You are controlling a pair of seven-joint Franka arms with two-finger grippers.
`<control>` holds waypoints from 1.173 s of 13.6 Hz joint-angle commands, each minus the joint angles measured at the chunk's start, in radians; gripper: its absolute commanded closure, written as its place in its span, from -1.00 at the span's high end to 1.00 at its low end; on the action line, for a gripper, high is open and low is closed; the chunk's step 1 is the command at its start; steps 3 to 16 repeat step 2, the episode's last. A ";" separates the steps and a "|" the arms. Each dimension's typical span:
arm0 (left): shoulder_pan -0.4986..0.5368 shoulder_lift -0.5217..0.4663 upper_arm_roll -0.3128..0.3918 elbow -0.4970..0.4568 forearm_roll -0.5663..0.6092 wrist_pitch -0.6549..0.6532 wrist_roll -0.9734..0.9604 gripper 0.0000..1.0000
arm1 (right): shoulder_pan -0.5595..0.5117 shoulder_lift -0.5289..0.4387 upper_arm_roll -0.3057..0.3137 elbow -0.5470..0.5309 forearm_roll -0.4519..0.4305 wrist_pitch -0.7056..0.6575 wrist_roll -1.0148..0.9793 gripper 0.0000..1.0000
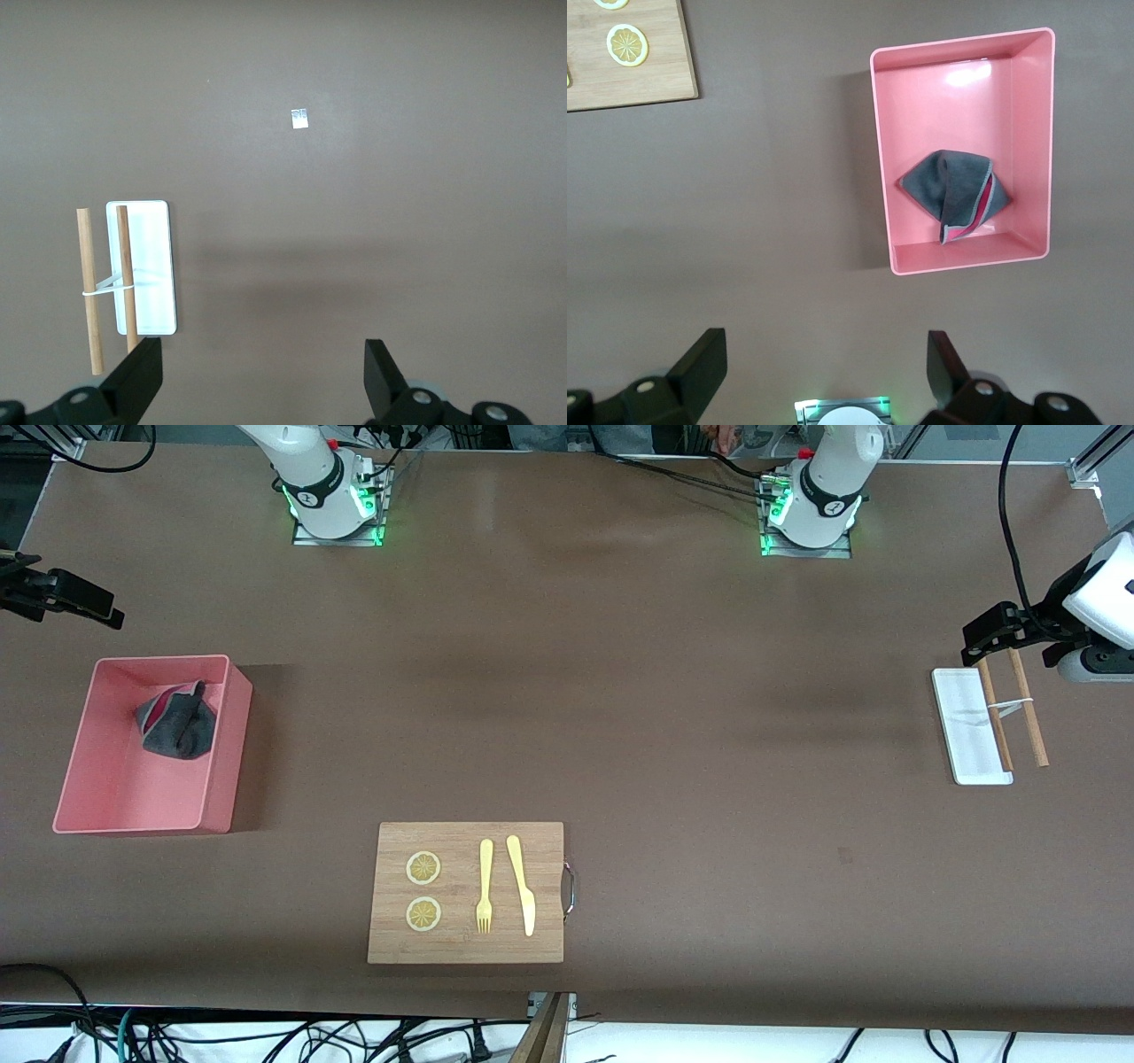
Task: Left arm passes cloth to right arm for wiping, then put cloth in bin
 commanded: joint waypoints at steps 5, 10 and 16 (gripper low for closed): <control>0.005 0.019 -0.006 0.037 0.027 -0.025 0.018 1.00 | -0.021 0.004 0.016 0.003 0.010 -0.008 0.009 1.00; 0.005 0.019 -0.006 0.037 0.027 -0.025 0.018 1.00 | -0.021 0.004 0.016 0.003 0.010 -0.008 0.009 1.00; 0.005 0.019 -0.006 0.037 0.027 -0.025 0.018 1.00 | -0.021 0.004 0.016 0.003 0.010 -0.008 0.009 1.00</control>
